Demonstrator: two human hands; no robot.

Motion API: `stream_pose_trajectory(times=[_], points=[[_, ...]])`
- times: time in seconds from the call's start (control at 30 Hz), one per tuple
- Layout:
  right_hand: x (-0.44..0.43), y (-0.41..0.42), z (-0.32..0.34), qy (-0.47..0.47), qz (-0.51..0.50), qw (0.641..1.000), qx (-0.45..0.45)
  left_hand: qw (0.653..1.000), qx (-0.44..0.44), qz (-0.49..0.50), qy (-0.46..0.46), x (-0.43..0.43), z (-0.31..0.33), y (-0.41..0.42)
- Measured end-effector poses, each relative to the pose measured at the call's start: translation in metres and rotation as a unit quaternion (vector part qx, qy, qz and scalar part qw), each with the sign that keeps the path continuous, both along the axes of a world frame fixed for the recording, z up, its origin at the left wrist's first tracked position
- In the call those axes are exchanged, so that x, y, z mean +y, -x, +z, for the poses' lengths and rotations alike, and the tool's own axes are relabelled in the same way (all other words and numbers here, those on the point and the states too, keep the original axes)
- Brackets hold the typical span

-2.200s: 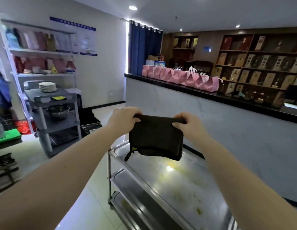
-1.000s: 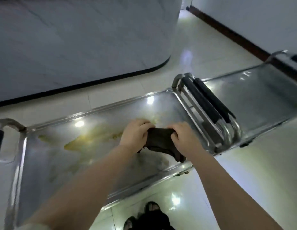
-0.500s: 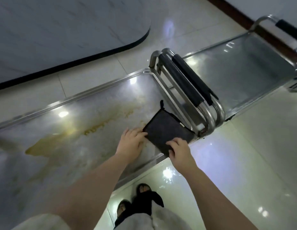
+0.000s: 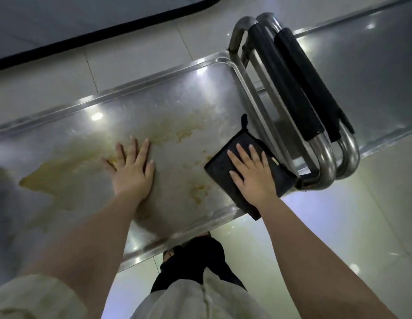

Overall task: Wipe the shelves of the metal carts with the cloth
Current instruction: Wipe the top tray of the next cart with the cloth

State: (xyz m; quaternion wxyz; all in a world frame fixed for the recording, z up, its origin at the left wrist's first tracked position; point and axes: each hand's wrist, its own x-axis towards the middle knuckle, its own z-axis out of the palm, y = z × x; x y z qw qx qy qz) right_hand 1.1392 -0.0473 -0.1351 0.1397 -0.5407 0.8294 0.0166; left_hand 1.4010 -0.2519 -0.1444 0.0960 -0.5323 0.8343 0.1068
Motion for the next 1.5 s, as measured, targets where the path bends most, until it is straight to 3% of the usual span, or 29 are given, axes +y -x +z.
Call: stream_pose_trajectory(times=[0.17, 0.23, 0.3, 0.43, 0.5, 0.57, 0.7, 0.83, 0.9, 1.0, 1.07, 1.5], points=[[-0.025, 0.027, 0.0, -0.03, -0.165, 0.985, 0.041, 1.0, -0.003, -0.003, 0.007, -0.008, -0.001, 0.007], [-0.043, -0.001, -0.002, -0.041, -0.179, 0.982, 0.051, 1.0, -0.001, -0.004, 0.007, -0.01, -0.001, 0.009], [-0.062, -0.052, 0.0, -0.032, -0.121, 0.992, 0.029, 1.0, -0.004, -0.005, 0.0, -0.011, -0.001, 0.01], [-0.076, -0.148, 0.003, -0.002, 0.103, 0.994, -0.025, 1.0, -0.024, -0.011, -0.004, -0.014, 0.0, 0.009], [-0.076, -0.143, 0.002, 0.023, 0.124, 0.992, -0.024, 1.0, -0.022, -0.015, -0.004, -0.014, 0.001, 0.008], [-0.072, -0.108, -0.002, 0.029, 0.067, 0.997, -0.005, 1.0, -0.008, -0.014, -0.012, -0.015, 0.001, 0.009], [-0.053, -0.013, 0.002, -0.053, -0.189, 0.98, 0.036, 1.0, 0.01, -0.013, -0.021, -0.015, 0.004, 0.01], [-0.075, -0.025, 0.002, -0.07, -0.298, 0.951, 0.04, 1.0, 0.016, -0.015, -0.022, -0.016, 0.003, 0.011], [-0.095, -0.071, 0.0, -0.033, -0.257, 0.965, 0.032, 0.999, 0.013, -0.018, -0.024, -0.018, 0.002, 0.01], [-0.098, -0.142, -0.004, 0.019, -0.042, 0.999, 0.026, 0.999, 0.014, -0.025, -0.024, -0.018, 0.002, 0.007], [-0.091, -0.158, -0.005, 0.042, 0.029, 0.998, 0.032, 0.999, 0.007, -0.033, -0.025, -0.017, 0.006, 0.006], [-0.09, -0.152, 0.001, 0.025, 0.018, 0.999, 0.009, 0.997, 0.009, -0.069, -0.017, -0.077, 0.007, -0.008]])
